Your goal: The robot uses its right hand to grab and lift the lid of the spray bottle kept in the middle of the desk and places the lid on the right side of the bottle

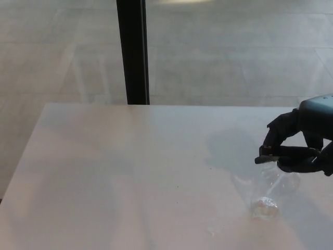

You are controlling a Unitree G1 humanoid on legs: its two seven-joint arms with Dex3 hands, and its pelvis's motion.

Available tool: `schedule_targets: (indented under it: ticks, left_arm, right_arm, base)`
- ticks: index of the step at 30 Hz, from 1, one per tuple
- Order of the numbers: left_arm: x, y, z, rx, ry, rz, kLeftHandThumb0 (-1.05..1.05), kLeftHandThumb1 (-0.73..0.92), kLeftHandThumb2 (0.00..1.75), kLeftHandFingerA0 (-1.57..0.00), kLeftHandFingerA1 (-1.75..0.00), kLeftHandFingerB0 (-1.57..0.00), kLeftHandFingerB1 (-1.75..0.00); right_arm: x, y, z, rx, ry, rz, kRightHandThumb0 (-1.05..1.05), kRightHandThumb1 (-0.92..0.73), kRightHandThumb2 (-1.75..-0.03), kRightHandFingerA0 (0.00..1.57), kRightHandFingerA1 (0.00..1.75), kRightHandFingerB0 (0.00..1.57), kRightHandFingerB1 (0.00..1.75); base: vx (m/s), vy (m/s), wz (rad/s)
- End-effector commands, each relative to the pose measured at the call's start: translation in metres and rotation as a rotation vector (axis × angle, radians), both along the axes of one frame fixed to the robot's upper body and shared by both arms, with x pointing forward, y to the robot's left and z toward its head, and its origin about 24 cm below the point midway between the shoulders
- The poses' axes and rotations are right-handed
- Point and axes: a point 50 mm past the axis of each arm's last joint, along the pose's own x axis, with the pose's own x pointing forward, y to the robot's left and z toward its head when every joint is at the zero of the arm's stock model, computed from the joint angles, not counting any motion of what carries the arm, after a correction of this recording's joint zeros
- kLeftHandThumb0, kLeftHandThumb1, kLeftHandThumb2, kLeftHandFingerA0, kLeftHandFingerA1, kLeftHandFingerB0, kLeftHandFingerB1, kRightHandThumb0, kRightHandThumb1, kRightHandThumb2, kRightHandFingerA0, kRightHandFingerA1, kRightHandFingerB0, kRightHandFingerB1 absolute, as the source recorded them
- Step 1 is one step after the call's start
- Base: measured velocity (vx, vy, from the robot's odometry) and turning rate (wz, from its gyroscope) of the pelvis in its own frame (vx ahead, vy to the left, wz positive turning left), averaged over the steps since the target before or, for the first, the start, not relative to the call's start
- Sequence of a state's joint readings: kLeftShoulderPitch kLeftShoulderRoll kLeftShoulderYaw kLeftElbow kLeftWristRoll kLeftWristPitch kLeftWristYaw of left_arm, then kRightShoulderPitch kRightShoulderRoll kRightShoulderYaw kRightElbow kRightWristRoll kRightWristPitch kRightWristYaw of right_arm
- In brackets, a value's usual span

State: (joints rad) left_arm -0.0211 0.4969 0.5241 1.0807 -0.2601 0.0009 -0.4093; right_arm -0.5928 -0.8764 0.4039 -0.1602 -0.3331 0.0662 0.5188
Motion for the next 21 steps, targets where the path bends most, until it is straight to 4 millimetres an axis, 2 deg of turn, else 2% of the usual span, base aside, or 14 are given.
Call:
schedule_targets:
  ticks: [1,4,6,8,9,11,13,14,15,16,17,19,20,21]
  left_arm:
    - [-0.011,0.004,-0.001,0.023,0.005,0.009,-1.05,0.5,0.77,-0.58,-1.18,-0.4,-1.09]
    - [-0.013,0.004,-0.002,0.017,0.006,0.006,-1.05,0.49,0.77,-0.6,-1.17,-0.41,-1.08]
    - [-0.013,0.004,-0.001,0.013,-0.004,0.001,-1.05,0.47,0.8,-0.59,-1.19,-0.39,-1.12]
    - [-0.013,0.003,-0.002,0.008,-0.007,-0.002,-1.05,0.47,0.8,-0.58,-1.18,-0.38,-1.1]
    - [-0.013,0.003,-0.002,0.014,-0.007,-0.007,-1.05,0.46,0.81,-0.6,-1.17,-0.42,-1.1]
    - [-0.013,0.002,-0.002,0.025,0.008,-0.012,-1.05,0.45,0.81,-0.6,-1.13,-0.44,-1.04]
    - [-0.013,0.002,-0.003,0.022,0.005,-0.015,-1.05,0.46,0.82,-0.6,-1.13,-0.44,-1.04]
    - [-0.013,0.002,-0.003,0.021,0.002,-0.017,-1.05,0.31,1.09,-0.66,-1.08,-0.46,-0.95]
    - [-0.013,0.001,-0.003,0.019,0.001,-0.017,-1.05,0.45,0.8,-0.6,-1.15,-0.43,-1.05]
    - [-0.014,0.001,-0.003,0.018,-0.003,-0.018,-1.05,0.45,0.82,-0.62,-1.16,-0.44,-1.06]
    - [-0.014,0.001,-0.003,0.02,-0.004,-0.022,-1.05,0.45,0.84,-0.65,-1.16,-0.44,-1.05]
    - [-0.014,0.001,-0.003,0.023,-0.002,-0.022,-1.05,0.44,0.85,-0.64,-1.17,-0.44,-1.05]
    - [-0.013,0.001,-0.002,0.02,-0.003,-0.021,-1.05,0.33,1.14,-0.67,-1.1,-0.4,-0.92]
    - [-0.013,0.002,-0.002,0.023,-0.002,-0.017,-1.05,0.34,1.15,-0.67,-1.09,-0.5,-0.98]
  right_arm:
    - [-0.008,0.014,-0.024,-0.105,-0.646,0.217,-0.37,-0.55,-0.56,0.91,1.71,0.91,0.62]
    - [-0.009,0.012,-0.028,-0.094,-0.635,0.218,-0.38,-0.53,-0.6,0.9,1.71,0.93,0.62]
    - [-0.01,0.011,-0.03,-0.103,-0.628,0.219,-0.35,-0.56,-0.59,0.86,1.69,0.93,0.82]
    - [-0.01,0.01,-0.032,-0.098,-0.622,0.222,-0.33,-0.55,-0.59,0.85,1.68,0.93,0.86]
    - [-0.011,0.009,-0.033,-0.091,-0.614,0.226,-0.28,-0.52,-0.63,0.84,1.68,0.92,0.97]
    - [-0.012,0.008,-0.035,-0.088,-0.606,0.221,-0.26,-0.52,-0.63,0.84,1.71,0.89,1.01]
    - [-0.013,0.007,-0.036,-0.092,-0.6,0.223,-0.24,-0.52,-0.65,0.84,1.72,0.86,0.95]
    - [-0.012,0.007,-0.035,-0.1,-0.598,0.218,-0.25,-0.52,-0.65,0.87,1.72,0.85,0.96]
    - [-0.012,0.006,-0.034,-0.1,-0.592,0.208,-0.27,-0.55,-0.64,0.89,1.72,0.83,0.98]
    - [-0.011,0.005,-0.031,-0.082,-0.581,0.196,-0.23,-0.52,-0.71,0.88,1.75,0.68,1.4]
    - [-0.01,0.004,-0.027,-0.043,-0.566,0.187,-0.25,-0.59,-0.68,0.87,1.75,0.69,1.36]
    - [-0.008,0.001,-0.021,0.042,-0.536,0.156,-0.23,-0.59,-0.7,0.9,1.75,0.73,1.4]
    - [-0.006,0.0,-0.016,0.077,-0.507,0.131,-0.22,-0.59,-0.7,0.91,1.75,0.74,1.38]
    - [-0.002,-0.003,-0.001,0.12,-0.468,0.095,-0.25,-0.6,-0.61,0.94,1.73,0.84,0.98]
  base:
    - [0.0,0.0,0.0]
    - [0.0,0.0,0.0]
    - [0.0,0.0,0.0]
    - [0.0,0.0,0.0]
    - [0.0,0.0,0.0]
    - [0.0,0.0,0.0]
    - [0.0,0.0,0.0]
    - [0.0,0.0,0.0]
    - [0.0,0.0,0.0]
    - [0.0,0.0,0.0]
    - [0.0,0.0,0.0]
    - [0.0,0.0,0.0]
    - [0.0,0.0,0.0]
    - [0.0,0.0,0.0]
